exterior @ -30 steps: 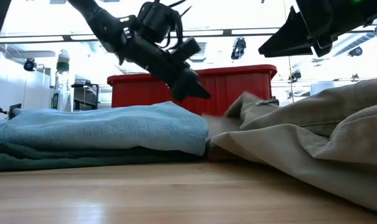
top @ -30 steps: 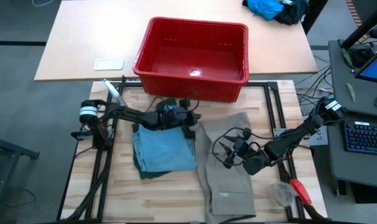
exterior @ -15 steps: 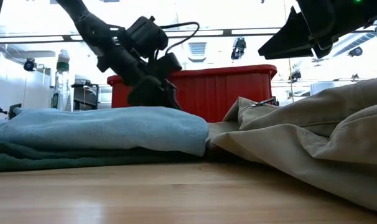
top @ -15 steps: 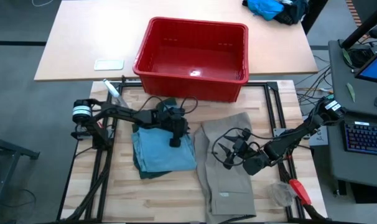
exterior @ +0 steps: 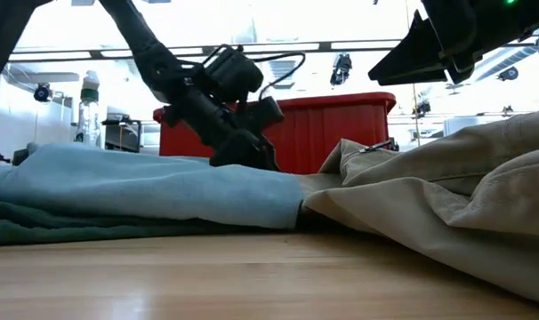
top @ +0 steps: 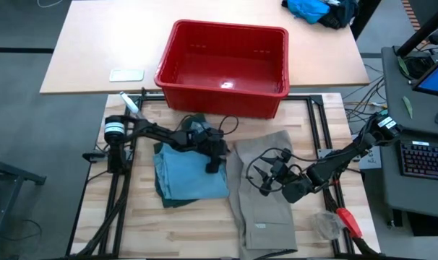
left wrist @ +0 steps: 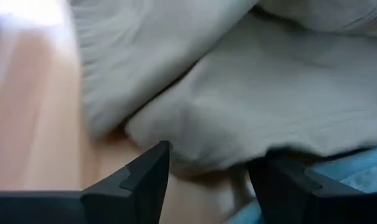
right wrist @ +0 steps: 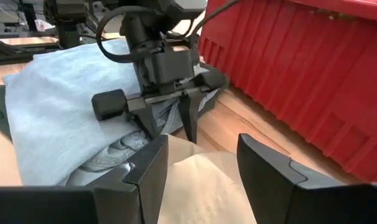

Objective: Fold Laundry from Bin
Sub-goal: Fold the light brown shorts

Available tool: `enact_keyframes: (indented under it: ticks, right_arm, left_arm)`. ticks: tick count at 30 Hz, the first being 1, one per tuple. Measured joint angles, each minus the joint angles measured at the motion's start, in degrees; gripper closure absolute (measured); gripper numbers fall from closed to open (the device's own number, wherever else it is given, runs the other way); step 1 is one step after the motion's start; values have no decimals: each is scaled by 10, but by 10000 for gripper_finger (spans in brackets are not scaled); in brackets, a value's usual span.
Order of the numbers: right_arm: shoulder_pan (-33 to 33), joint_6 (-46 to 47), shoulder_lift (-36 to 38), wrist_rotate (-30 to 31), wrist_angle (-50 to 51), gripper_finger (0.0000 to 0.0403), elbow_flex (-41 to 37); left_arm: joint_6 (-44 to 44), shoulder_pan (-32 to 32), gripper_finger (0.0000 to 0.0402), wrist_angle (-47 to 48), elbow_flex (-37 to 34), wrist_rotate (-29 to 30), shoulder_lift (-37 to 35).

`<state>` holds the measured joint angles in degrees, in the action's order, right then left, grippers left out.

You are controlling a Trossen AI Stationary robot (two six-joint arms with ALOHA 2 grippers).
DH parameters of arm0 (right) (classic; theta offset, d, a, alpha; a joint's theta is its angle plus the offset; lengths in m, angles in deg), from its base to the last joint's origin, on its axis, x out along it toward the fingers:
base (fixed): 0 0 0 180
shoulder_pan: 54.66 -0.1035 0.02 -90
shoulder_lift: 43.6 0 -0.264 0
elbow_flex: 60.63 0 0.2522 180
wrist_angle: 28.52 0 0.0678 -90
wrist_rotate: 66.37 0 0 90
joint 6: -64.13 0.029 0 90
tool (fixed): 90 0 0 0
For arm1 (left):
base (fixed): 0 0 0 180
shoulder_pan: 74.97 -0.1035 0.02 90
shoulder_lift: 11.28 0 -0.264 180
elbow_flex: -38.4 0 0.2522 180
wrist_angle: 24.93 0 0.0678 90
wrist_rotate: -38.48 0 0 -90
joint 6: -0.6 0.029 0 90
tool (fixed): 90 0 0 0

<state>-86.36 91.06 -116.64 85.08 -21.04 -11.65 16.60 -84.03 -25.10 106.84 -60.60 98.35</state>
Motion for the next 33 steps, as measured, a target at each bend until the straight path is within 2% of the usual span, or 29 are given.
enact_keyframes:
  ticks: [4,8,11,14,16,19,24,33]
  right_arm:
    - [3,-1,0,0,0,222,0]
    - [5,-1,0,0,1,222,-1]
    - [5,-1,0,0,1,222,-1]
    - [5,-1,0,0,1,222,-1]
    - [5,-1,0,0,1,222,-1]
    - [5,-1,0,0,1,222,-1]
    - [5,-1,0,0,1,222,-1]
    - [5,-1,0,0,0,222,-1]
  left_arm:
    - [-3,0,211,-1,16,-8,16]
    - [3,3,243,-5,17,52,17]
    - [19,5,294,-21,17,86,15]
    - [39,10,366,-42,17,101,13]
    - [48,12,391,-44,17,103,10]
    - [52,12,388,-39,17,108,2]
    - [89,16,399,-50,18,150,-11]
    - [298,57,401,-101,19,267,-17]
